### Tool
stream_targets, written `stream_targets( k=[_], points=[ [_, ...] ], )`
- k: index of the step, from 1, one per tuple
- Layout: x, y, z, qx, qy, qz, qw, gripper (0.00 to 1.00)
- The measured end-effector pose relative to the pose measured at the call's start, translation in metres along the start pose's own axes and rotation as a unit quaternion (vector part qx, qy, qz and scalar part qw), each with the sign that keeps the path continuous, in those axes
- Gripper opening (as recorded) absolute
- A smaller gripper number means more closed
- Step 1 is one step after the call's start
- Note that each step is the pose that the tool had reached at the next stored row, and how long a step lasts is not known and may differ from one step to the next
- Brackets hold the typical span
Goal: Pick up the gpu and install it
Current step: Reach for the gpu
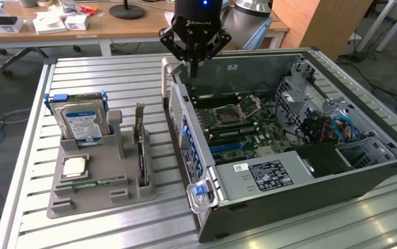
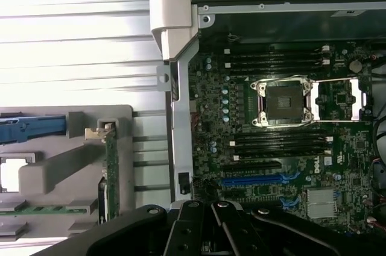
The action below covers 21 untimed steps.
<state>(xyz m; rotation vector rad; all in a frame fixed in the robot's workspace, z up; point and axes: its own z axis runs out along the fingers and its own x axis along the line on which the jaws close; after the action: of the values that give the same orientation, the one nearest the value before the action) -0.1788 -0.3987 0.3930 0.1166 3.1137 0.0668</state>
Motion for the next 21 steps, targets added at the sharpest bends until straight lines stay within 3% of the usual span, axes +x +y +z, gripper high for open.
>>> stream_targets(
  k=[21],
  points=[
    [0.03,-0.0022,-0.0007,0.0024,-0.0002,0.0,1.0,0.11]
  ],
)
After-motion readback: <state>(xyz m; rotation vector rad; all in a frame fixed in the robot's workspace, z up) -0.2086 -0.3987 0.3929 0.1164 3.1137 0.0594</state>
